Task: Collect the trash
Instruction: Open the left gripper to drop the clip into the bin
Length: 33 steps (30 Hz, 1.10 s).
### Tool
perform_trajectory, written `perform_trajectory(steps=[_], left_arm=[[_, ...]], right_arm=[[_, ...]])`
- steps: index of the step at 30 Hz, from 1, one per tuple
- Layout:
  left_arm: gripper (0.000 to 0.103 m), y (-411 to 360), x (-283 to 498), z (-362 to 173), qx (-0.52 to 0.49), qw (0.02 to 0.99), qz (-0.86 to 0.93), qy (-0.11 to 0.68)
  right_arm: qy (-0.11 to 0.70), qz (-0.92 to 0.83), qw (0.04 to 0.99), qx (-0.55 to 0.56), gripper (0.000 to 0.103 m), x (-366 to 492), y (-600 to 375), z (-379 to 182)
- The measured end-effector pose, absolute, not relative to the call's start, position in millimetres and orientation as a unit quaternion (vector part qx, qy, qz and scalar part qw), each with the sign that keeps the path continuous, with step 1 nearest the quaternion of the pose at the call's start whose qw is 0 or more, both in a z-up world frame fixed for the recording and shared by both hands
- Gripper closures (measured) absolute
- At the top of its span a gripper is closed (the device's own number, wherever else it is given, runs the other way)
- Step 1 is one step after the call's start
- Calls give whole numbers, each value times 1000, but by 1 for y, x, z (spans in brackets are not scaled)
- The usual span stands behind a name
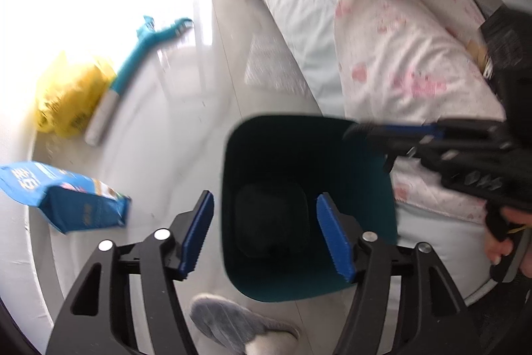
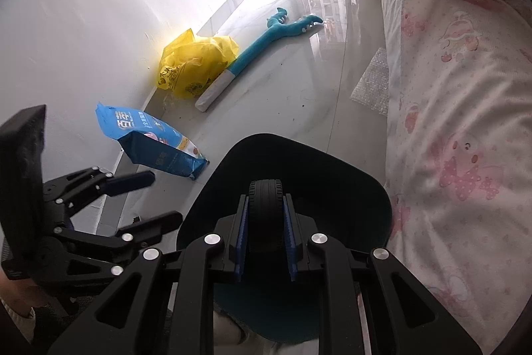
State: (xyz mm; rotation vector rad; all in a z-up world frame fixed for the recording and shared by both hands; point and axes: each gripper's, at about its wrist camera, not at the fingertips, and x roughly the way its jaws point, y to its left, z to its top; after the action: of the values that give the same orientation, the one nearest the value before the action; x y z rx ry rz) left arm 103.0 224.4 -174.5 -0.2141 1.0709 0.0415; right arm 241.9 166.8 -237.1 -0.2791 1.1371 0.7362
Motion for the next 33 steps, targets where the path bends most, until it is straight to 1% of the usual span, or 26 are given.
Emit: perform_trajectory(steps=[6, 10, 15, 21, 23, 25, 27, 30, 33], left_arm=[[25, 239, 92, -144, -110, 887, 36, 447], [23, 243, 86, -124, -104, 905, 42, 411], [17, 245, 79, -102, -102, 922, 45, 371], [16, 248, 74, -78, -119, 934, 44, 333], [16, 247, 73, -69, -121, 939, 44, 318], [16, 245, 73, -61, -123, 944, 43, 303], [14, 243, 73, -53, -129, 947, 39, 292], [13, 238, 77, -45, -133, 950, 37, 280], [11, 229, 81, -36, -129, 955, 35, 266]], right_arm=[[542, 324, 763, -136, 83, 243, 178, -260], [552, 317, 759, -141, 83, 244, 183, -273], [566, 306, 750, -154, 82, 242, 185, -290], [569, 296, 746, -176, 82, 237, 184, -296], [569, 293, 747, -180, 79, 236, 182, -295], [568, 289, 749, -182, 72, 235, 180, -293], [566, 286, 751, -185, 71, 234, 178, -290], [559, 289, 754, -187, 61, 231, 174, -282], [550, 297, 759, -184, 57, 228, 169, -269]])
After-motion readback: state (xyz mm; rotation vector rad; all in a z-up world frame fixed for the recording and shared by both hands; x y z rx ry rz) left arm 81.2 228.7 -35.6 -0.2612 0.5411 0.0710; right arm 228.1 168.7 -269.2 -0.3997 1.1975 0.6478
